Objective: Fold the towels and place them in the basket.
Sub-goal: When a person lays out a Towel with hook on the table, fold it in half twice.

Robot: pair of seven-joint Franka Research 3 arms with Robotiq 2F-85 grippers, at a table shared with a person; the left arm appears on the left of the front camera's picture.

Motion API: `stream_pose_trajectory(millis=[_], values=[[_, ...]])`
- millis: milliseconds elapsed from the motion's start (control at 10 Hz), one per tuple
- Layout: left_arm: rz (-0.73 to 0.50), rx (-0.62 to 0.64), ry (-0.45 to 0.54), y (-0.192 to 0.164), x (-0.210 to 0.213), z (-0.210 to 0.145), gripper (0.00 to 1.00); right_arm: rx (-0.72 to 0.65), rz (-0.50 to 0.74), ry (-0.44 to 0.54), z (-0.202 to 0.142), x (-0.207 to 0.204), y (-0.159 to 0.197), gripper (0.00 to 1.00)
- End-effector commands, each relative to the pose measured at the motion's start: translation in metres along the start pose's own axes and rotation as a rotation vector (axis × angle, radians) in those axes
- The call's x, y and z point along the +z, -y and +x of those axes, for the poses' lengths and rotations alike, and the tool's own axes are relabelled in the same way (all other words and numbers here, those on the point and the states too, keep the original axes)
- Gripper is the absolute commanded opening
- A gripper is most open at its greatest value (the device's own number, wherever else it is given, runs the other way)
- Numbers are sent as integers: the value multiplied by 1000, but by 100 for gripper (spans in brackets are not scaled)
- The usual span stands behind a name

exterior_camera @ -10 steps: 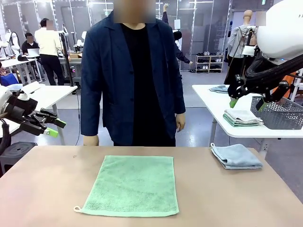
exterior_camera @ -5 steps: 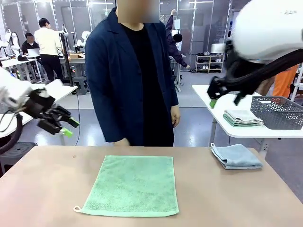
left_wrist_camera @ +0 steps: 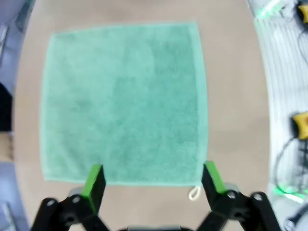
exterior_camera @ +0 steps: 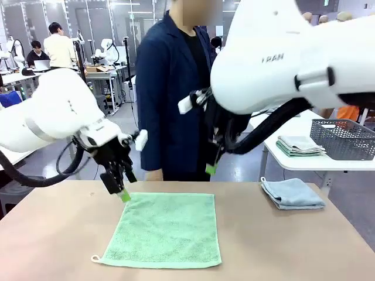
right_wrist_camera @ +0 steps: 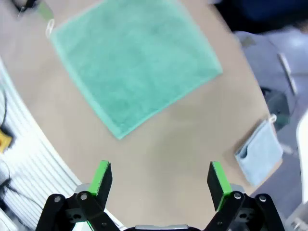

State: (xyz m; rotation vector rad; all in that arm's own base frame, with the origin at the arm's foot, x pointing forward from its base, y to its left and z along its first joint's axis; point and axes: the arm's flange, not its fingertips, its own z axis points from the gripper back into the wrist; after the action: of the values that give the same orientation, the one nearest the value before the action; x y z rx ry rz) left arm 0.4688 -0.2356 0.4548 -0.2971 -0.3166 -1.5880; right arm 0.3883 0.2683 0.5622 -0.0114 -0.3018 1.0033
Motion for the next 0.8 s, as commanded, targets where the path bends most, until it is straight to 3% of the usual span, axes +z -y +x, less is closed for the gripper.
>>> stream_pose_trajectory(millis=[0, 200, 400, 700], values=[[47, 76, -170, 14, -11, 5, 100, 280, 110, -7, -18, -28, 5, 100], [44, 109, -278, 33, -14, 10, 100, 405, 210, -36, -25, -71, -7, 100], [36, 68, -305, 44, -16, 9, 100, 470, 271, -67, -35, -110, -13, 100], [-4, -6, -333, 58, -20, 10, 100, 544, 257, -123, -37, -146, -23, 100]])
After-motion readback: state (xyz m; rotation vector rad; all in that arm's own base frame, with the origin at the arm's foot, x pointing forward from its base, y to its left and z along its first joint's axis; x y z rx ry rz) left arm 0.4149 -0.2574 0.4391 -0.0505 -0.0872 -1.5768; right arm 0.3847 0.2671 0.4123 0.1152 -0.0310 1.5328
